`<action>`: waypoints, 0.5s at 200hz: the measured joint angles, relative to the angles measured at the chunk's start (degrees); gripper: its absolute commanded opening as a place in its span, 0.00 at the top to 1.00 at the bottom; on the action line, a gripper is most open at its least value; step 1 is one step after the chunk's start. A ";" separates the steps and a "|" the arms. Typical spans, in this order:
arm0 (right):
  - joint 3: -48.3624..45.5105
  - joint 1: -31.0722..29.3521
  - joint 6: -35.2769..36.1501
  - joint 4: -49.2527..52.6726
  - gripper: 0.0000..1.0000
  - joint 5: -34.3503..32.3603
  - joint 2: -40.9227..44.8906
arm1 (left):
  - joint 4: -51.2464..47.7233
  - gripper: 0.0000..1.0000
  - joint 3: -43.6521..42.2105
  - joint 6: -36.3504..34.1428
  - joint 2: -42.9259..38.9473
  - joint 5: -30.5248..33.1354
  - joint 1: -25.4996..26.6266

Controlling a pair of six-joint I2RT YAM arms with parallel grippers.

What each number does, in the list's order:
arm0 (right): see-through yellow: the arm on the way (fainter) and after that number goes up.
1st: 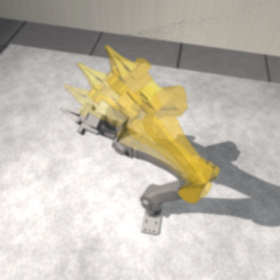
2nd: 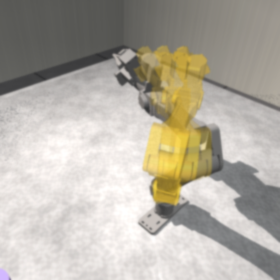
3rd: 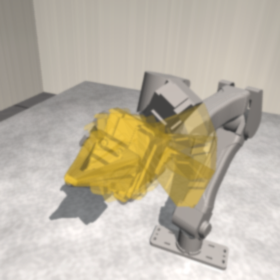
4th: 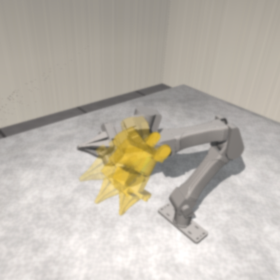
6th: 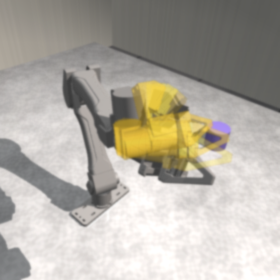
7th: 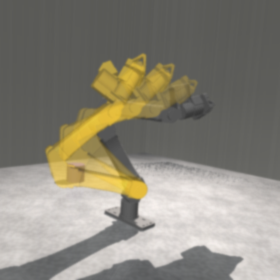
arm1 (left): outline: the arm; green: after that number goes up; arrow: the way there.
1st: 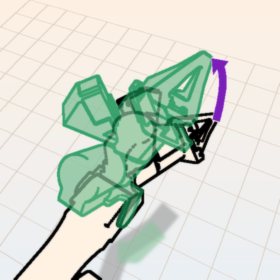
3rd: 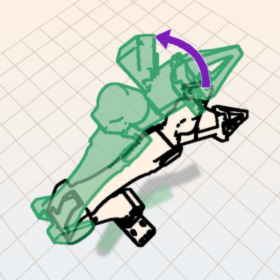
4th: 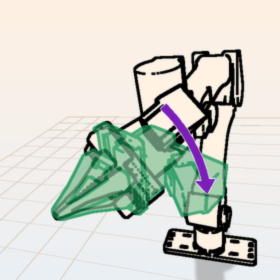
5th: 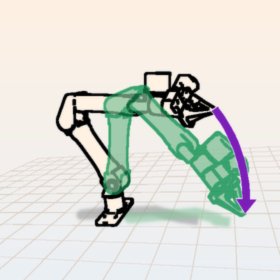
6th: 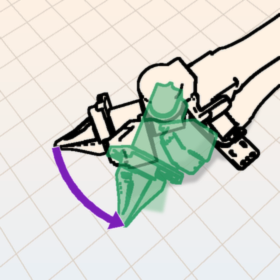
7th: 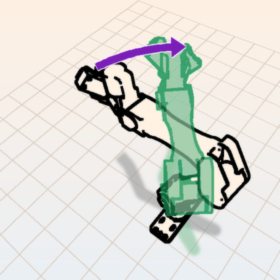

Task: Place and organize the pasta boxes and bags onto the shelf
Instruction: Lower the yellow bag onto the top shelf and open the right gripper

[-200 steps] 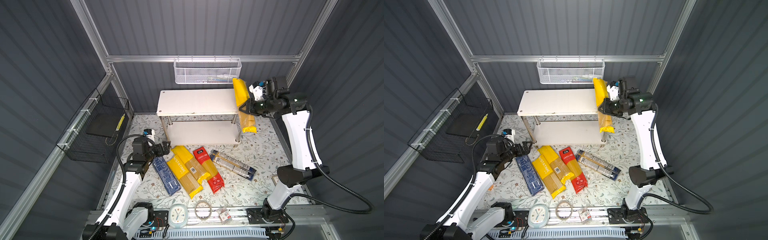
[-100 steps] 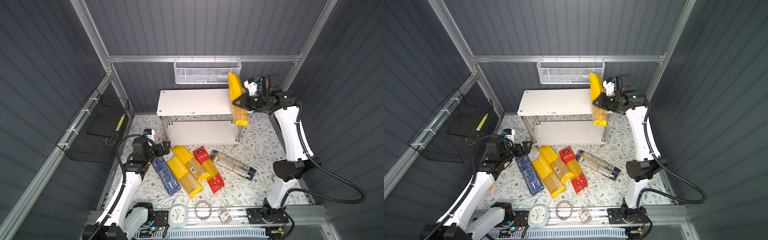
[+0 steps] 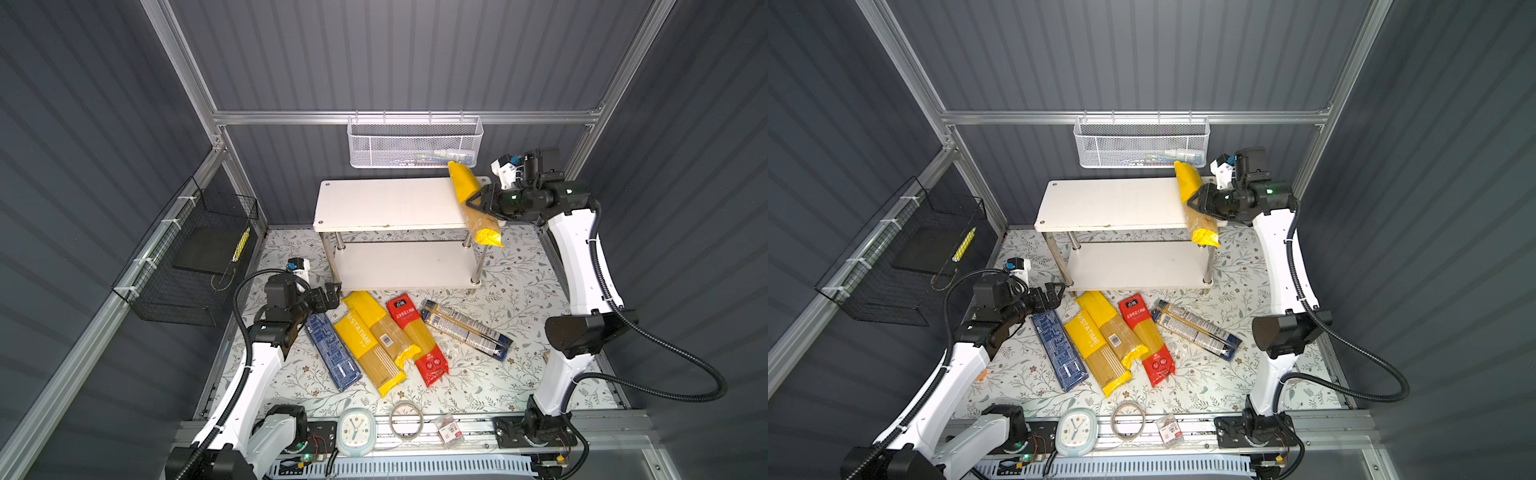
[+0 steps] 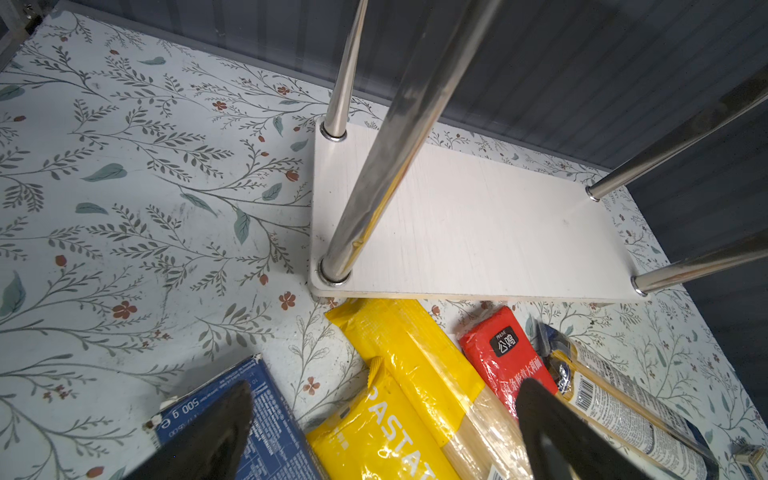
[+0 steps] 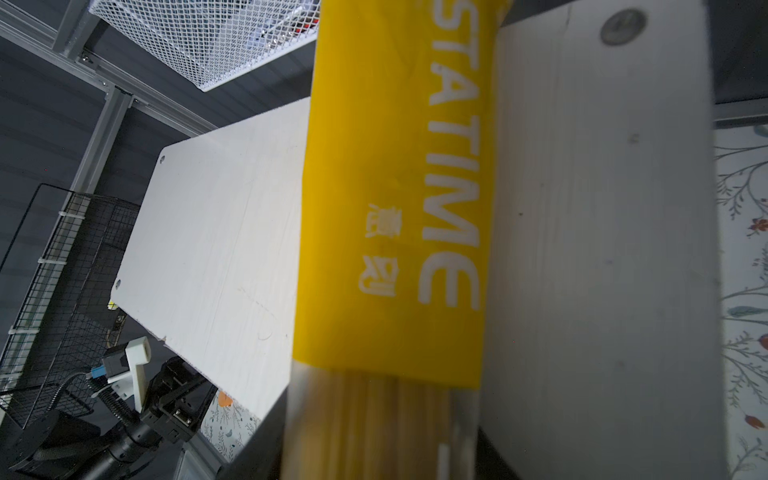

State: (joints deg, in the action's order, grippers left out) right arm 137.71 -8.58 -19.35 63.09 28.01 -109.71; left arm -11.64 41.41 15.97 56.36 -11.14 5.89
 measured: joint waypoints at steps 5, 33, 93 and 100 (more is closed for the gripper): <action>0.00 0.07 0.00 -0.09 0.48 0.00 0.04 | -0.02 0.00 0.00 0.02 0.00 0.04 0.00; 0.00 0.35 0.11 -0.94 0.39 -0.17 0.26 | -0.20 0.00 0.00 0.00 -0.02 0.39 0.00; 0.02 0.42 0.28 -3.06 0.18 -1.01 3.13 | -0.37 0.00 0.00 0.02 -0.26 0.59 0.00; 0.07 0.42 0.35 -3.26 0.15 -1.18 3.58 | -0.37 0.00 0.00 0.02 -0.26 0.59 0.00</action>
State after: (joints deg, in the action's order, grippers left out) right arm 137.78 -8.16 -19.00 59.83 26.83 -106.13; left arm -12.01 41.41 15.99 56.10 -10.55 5.89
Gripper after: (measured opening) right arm 0.816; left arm 0.997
